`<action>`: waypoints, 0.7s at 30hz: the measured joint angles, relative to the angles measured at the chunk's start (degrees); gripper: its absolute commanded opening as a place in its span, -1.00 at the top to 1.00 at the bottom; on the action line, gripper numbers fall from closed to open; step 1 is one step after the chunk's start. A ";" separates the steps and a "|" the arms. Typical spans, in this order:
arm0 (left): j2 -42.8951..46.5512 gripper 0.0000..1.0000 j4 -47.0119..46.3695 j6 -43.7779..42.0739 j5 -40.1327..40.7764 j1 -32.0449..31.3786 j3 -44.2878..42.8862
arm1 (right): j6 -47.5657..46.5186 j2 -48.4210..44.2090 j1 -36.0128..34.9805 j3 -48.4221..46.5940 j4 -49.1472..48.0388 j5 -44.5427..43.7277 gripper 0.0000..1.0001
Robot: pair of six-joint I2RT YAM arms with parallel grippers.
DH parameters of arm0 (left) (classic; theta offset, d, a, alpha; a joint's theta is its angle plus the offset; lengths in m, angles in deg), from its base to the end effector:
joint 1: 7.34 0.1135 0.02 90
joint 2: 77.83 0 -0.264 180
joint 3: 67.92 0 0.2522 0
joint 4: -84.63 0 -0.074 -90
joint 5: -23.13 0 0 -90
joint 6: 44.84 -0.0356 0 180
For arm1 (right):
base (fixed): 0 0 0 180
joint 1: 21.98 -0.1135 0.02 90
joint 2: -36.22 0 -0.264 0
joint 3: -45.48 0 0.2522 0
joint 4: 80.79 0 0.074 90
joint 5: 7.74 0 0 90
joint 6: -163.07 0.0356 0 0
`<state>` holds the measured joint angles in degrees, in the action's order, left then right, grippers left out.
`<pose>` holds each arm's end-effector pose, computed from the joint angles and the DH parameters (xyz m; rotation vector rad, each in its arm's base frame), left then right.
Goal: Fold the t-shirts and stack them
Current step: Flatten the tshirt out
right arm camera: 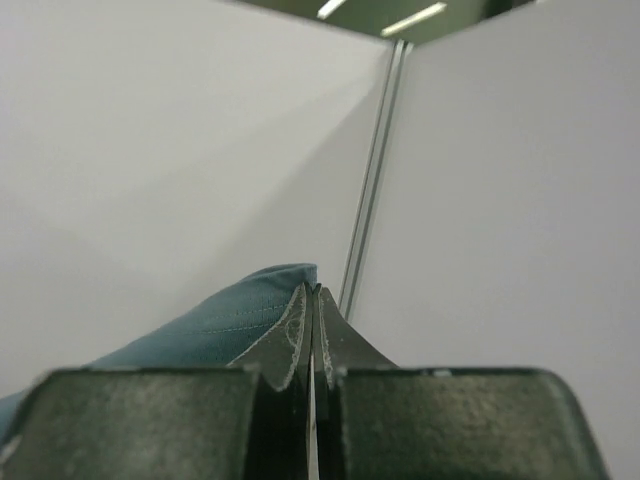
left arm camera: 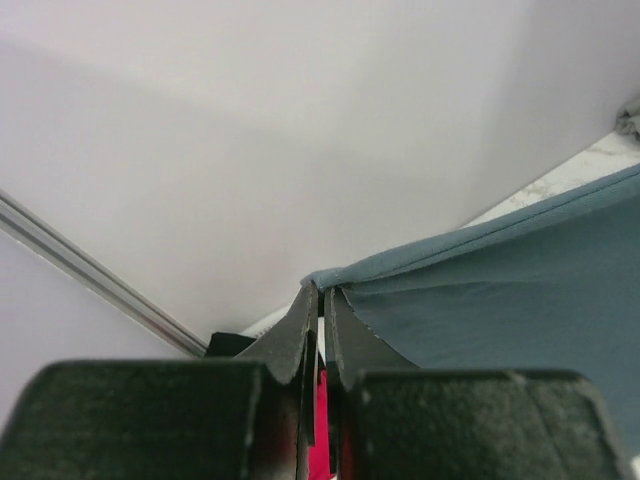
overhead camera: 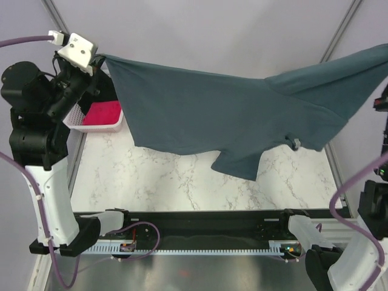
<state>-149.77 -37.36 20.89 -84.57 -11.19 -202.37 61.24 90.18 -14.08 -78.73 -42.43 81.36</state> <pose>0.1611 -0.0217 0.5967 0.5995 1.3709 0.0568 0.0425 -0.0065 0.6222 -0.0205 1.0190 -0.3222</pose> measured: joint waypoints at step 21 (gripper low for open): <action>-11.65 0.96 -4.57 -4.96 2.19 0.00 -8.31 | -1.27 19.26 0.13 -10.60 -7.48 0.22 1.00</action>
<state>-161.42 -41.93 15.93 -82.38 -11.19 -210.67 59.97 109.43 -13.95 -89.34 -49.91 81.58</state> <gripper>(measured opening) 0.062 0.007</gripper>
